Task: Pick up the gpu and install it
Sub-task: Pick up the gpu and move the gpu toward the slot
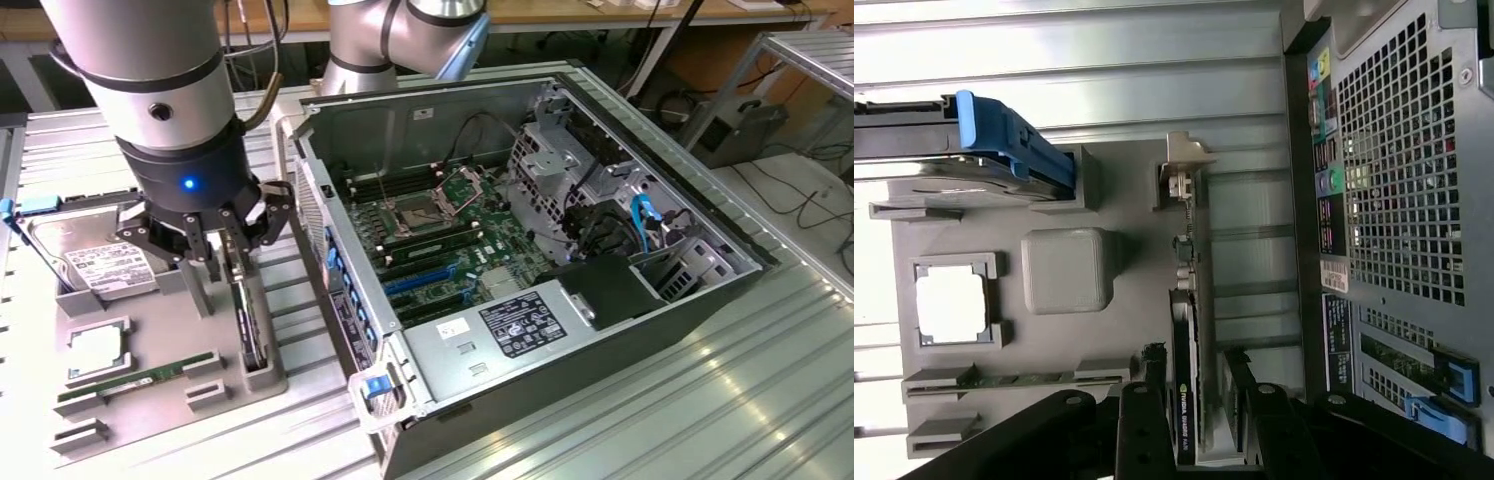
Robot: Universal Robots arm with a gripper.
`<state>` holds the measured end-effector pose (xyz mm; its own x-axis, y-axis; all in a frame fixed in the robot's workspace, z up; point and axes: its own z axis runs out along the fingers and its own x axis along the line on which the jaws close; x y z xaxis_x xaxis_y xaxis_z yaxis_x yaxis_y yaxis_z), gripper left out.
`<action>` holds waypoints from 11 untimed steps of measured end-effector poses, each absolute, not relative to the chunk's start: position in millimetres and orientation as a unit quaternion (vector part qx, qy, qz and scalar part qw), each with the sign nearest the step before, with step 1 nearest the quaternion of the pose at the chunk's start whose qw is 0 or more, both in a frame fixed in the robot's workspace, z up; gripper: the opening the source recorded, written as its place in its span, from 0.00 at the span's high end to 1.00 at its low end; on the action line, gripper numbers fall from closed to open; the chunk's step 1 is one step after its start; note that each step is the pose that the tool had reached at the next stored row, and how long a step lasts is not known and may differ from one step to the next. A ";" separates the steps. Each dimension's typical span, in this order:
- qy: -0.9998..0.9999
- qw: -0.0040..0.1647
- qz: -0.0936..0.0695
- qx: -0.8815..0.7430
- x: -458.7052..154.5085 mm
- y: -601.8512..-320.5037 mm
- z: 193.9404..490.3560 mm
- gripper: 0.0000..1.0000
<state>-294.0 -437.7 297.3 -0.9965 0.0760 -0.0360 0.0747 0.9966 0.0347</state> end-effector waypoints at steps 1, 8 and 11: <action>0.999 0.019 0.017 0.038 -294.5 -437.7 296.1 0.64; 0.999 0.019 0.017 0.038 -296.5 -438.4 282.5 0.64; 0.999 0.020 0.017 0.038 -296.5 -438.9 274.5 0.64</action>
<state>-296.5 -438.9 274.5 -0.9964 0.0760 -0.0377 0.0747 0.9966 0.0349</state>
